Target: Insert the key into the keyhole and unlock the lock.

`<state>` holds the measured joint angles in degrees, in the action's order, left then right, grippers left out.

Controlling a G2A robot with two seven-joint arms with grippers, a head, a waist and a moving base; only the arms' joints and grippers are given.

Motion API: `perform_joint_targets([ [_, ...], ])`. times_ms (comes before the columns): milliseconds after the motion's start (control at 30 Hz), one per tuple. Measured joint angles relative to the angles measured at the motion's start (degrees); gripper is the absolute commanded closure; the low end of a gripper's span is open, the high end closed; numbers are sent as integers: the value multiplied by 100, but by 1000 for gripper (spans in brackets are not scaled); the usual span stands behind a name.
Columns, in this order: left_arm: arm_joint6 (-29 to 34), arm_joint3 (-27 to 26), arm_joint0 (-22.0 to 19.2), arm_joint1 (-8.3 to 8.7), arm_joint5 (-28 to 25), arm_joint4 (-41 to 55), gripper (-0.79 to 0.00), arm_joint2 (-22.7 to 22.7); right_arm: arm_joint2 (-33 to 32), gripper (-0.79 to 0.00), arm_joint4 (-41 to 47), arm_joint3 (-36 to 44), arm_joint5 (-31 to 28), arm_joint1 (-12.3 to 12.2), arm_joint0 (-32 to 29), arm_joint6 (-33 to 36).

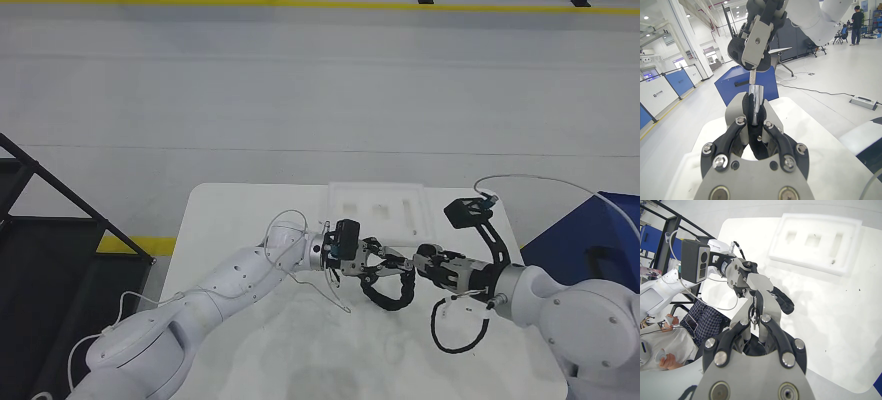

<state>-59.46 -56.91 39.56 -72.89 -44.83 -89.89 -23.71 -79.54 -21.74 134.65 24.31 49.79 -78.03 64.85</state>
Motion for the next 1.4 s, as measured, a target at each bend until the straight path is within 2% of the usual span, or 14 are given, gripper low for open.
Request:
perform_joint_targets([
  [167, 26, 22, -22, 14, -25, 50, 0, 60, -12, 0, 146, -2, -35, 5, -5, -28],
  [300, 34, 65, -63, 21, -34, 29, 0, 132, -49, 0, 338, -52, -93, -7, 43, 217],
  [600, 9, 77, -160, 46, -9, 115, 0, 319, 22, 0, 160, -110, -43, -41, 244, 552],
  [1400, -146, 122, -319, 118, 146, 314, 0, 650, 369, 0, 50, -269, 116, -47, 483, 578],
])
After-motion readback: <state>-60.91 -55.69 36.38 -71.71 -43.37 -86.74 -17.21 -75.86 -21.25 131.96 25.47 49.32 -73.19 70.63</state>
